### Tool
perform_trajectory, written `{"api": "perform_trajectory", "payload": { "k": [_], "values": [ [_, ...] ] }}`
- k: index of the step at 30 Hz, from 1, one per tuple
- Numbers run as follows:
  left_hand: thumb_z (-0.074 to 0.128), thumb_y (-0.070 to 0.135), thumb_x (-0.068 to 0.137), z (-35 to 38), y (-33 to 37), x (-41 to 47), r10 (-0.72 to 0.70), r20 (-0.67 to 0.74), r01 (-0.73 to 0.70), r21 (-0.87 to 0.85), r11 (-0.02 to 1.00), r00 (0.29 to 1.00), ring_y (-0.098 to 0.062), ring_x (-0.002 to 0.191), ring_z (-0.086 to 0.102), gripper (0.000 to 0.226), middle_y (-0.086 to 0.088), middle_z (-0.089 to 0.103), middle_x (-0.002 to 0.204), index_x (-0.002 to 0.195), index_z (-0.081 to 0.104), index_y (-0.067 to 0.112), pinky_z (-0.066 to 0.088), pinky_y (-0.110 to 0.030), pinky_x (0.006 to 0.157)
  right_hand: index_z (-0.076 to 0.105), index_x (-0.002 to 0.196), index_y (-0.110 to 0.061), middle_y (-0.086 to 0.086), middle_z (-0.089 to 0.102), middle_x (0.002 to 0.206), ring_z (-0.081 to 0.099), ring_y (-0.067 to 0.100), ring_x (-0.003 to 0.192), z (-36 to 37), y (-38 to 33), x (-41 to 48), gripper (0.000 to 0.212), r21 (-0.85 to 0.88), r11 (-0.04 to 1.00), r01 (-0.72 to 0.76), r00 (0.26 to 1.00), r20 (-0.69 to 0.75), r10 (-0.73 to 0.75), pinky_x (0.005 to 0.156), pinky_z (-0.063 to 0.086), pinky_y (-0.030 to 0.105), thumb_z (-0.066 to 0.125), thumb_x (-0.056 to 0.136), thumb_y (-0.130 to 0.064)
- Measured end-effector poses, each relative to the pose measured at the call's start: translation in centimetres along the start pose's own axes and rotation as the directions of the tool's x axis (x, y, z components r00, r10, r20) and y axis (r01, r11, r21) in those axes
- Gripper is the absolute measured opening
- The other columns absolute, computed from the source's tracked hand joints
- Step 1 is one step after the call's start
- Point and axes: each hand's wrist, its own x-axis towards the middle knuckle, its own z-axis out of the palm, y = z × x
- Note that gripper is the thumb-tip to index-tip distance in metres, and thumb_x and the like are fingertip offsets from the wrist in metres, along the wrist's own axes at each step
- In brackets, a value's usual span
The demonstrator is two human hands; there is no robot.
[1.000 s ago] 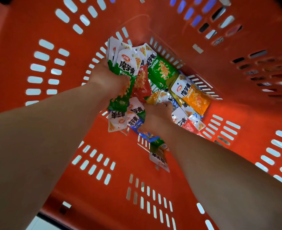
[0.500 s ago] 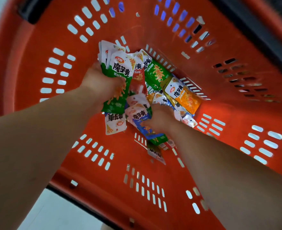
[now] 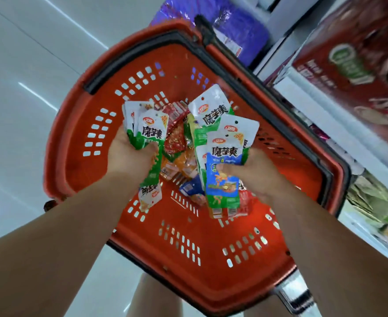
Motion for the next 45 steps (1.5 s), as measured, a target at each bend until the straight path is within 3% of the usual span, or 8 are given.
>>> {"api": "perform_trajectory", "payload": {
  "k": [4, 9, 14, 17, 27, 34, 37, 45],
  "values": [
    [0.077, 0.014, 0.093, 2.1, 0.5, -2.0, -0.103, 0.105, 0.116, -0.135, 0.984, 0.989, -0.011, 0.074, 0.077, 0.031, 0.005, 0.078, 0.099, 0.113, 0.061, 0.031, 0.063, -0.033, 0.059, 0.071, 0.119, -0.016, -0.002, 0.078, 0.115, 0.074, 0.018, 0.108, -0.8, -1.0, -2.6, 0.037, 0.072, 0.997, -0.036, 0.990, 0.137, 0.026, 0.094, 0.058, 0.033, 0.076, 0.087, 0.001],
    [0.072, 0.020, 0.088, 4.4, 0.8, -4.0, -0.150, 0.261, 0.215, -0.239, 0.947, 0.954, -0.038, 0.105, 0.074, 0.031, 0.003, 0.080, 0.108, 0.111, 0.067, 0.041, 0.057, -0.063, 0.094, 0.060, 0.135, -0.009, 0.002, 0.075, 0.122, 0.072, 0.017, 0.114, 0.2, 0.0, -2.5, 0.049, 0.140, 0.985, -0.097, 0.983, 0.168, 0.073, 0.097, 0.056, 0.030, 0.074, 0.090, 0.002],
    [0.056, 0.006, 0.104, 5.0, 0.2, -4.1, -0.069, 0.329, 0.157, -0.248, 0.956, 0.942, 0.001, 0.097, 0.074, 0.035, 0.016, 0.075, 0.112, 0.133, 0.060, 0.026, 0.061, -0.032, 0.091, 0.048, 0.135, -0.024, -0.002, 0.073, 0.126, 0.070, 0.017, 0.116, 2.1, 0.8, -1.5, 0.060, 0.255, 0.955, -0.149, 0.985, 0.127, 0.120, 0.109, 0.051, 0.044, 0.077, 0.087, 0.001],
    [0.067, 0.012, 0.101, 5.6, -0.1, -3.8, -0.034, 0.362, 0.135, -0.259, 0.956, 0.932, -0.016, 0.109, 0.075, 0.035, 0.006, 0.078, 0.118, 0.135, 0.062, 0.019, 0.061, -0.039, 0.093, 0.052, 0.130, -0.024, 0.009, 0.072, 0.123, 0.068, 0.032, 0.117, 3.7, 0.8, -0.7, 0.068, 0.291, 0.946, -0.143, 0.989, 0.090, 0.121, 0.104, 0.053, 0.055, 0.079, 0.068, -0.012],
    [0.069, 0.005, 0.098, 5.0, -0.4, -2.4, -0.018, 0.189, 0.070, -0.273, 0.959, 0.982, -0.008, 0.098, 0.076, 0.036, 0.007, 0.079, 0.113, 0.131, 0.063, 0.018, 0.060, -0.020, 0.070, 0.058, 0.120, -0.045, -0.009, 0.077, 0.109, 0.077, 0.014, 0.094, 5.3, 0.6, 0.7, 0.051, 0.246, 0.967, -0.064, 0.988, -0.122, 0.096, 0.081, 0.064, 0.043, 0.089, 0.080, -0.033],
    [0.067, 0.004, 0.099, 3.5, 0.3, -2.4, -0.046, 0.110, 0.082, -0.351, 0.933, 0.993, -0.013, 0.101, 0.077, 0.035, 0.007, 0.079, 0.113, 0.129, 0.062, 0.021, 0.064, -0.044, 0.087, 0.045, 0.147, -0.043, -0.007, 0.065, 0.136, 0.067, 0.019, 0.118, 5.8, -0.3, 1.3, 0.071, -0.037, 0.998, -0.049, 0.993, -0.107, 0.045, 0.104, 0.054, 0.048, 0.064, 0.084, -0.070],
    [0.066, 0.006, 0.100, 3.5, 0.7, -2.8, -0.068, 0.064, 0.089, -0.416, 0.905, 0.996, -0.019, 0.098, 0.078, 0.030, 0.003, 0.080, 0.110, 0.127, 0.060, 0.019, 0.065, -0.048, 0.083, 0.043, 0.151, -0.040, -0.007, 0.060, 0.140, 0.064, 0.016, 0.119, 6.4, -0.8, 0.9, 0.060, -0.038, 0.998, -0.045, 0.995, -0.093, 0.041, 0.100, 0.054, 0.038, 0.058, 0.097, -0.060],
    [0.067, 0.012, 0.101, 2.5, 2.4, -3.0, -0.046, 0.087, 0.080, -0.444, 0.892, 0.995, -0.022, 0.099, 0.078, 0.028, 0.001, 0.080, 0.111, 0.128, 0.061, 0.019, 0.064, -0.050, 0.086, 0.057, 0.114, -0.043, -0.006, 0.070, 0.109, 0.072, 0.018, 0.094, 7.3, -1.9, -1.4, 0.030, -0.057, 0.998, 0.018, 0.989, -0.143, -0.026, 0.083, 0.061, 0.052, 0.054, 0.093, -0.065]
  ]
}}
